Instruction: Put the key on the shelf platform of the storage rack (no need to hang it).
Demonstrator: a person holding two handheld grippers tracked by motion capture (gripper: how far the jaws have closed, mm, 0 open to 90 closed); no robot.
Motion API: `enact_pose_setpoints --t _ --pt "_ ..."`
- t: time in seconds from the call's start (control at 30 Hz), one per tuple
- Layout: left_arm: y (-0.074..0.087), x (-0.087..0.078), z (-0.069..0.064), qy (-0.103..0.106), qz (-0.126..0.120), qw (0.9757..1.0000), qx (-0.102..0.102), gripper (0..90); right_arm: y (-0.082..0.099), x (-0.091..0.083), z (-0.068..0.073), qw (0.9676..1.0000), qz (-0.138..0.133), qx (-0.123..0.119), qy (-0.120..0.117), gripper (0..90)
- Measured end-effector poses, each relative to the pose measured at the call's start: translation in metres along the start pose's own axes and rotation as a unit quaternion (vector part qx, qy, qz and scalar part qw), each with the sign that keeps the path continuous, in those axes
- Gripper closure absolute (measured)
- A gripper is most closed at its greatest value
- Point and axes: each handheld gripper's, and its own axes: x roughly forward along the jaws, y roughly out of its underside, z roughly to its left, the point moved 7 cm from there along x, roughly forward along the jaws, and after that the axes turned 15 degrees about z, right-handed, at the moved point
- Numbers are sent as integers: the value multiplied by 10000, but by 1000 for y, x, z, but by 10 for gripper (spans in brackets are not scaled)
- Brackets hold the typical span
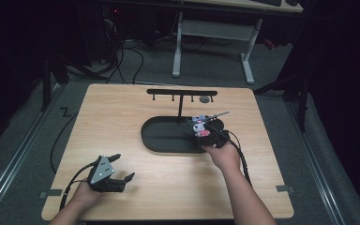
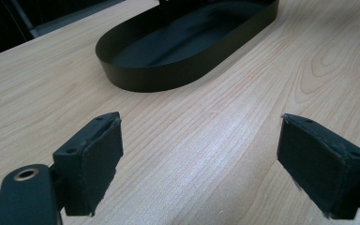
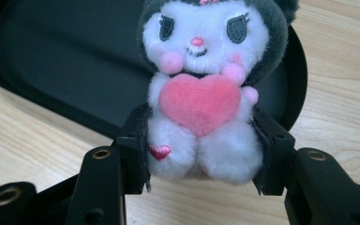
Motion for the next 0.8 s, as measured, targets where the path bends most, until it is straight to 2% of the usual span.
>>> enact_pose_setpoints --t 0.1,0.4,0.53,0.8 --pt "0 0 0 -1 3 10000 1 154 -3 2 -4 10000 24 80 -26 490" --pt "0 0 0 -2 0 10000 2 154 -15 4 -1 10000 -3 35 35 490" --pt "1 -1 0 -2 -15 10000 -2 154 -21 9 0 10000 -14 85 8 490" --pt "1 -1 0 4 -28 10000 -12 154 -25 20 -5 9998 0 153 104 490"
